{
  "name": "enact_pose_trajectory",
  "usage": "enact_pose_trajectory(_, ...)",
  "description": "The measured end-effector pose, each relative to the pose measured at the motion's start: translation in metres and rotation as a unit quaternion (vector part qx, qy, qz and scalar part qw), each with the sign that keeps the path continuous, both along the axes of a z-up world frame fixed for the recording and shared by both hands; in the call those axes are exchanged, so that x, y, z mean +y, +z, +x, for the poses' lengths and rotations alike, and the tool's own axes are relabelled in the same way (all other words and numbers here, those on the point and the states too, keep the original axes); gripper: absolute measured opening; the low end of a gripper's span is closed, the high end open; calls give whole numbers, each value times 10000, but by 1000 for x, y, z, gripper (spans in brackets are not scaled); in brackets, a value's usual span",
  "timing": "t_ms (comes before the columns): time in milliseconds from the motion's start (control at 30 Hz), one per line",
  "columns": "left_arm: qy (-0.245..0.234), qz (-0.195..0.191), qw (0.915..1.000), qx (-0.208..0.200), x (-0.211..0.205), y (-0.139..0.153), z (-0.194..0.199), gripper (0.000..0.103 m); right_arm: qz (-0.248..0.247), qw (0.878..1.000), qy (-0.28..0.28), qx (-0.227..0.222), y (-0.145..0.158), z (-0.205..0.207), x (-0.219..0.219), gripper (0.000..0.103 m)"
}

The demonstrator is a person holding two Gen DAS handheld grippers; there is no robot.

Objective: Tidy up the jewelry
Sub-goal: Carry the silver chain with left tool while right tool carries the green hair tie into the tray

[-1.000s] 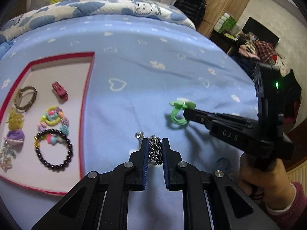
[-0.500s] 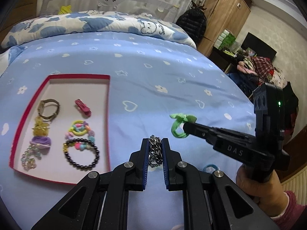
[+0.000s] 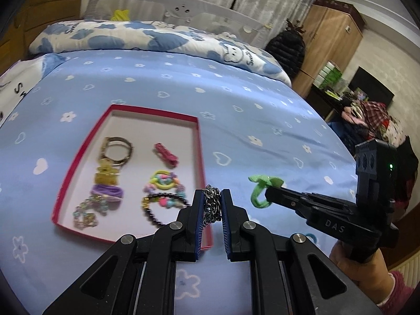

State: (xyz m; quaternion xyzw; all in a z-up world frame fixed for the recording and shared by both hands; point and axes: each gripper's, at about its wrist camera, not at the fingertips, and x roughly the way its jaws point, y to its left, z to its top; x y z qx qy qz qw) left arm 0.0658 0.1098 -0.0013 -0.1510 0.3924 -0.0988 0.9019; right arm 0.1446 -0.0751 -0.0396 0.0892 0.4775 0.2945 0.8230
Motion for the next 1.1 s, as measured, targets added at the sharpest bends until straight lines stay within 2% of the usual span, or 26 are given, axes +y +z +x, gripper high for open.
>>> enact_pose_trajectory(567,472,-142,9987,131,52,-10,-3,11,-100,9982,564,157,-13,-1,60,7)
enact_pose_trajectory(1100,930,-235,9938,555,91,-51,19,11,-664,9921,1000,367,-48,8,112,7)
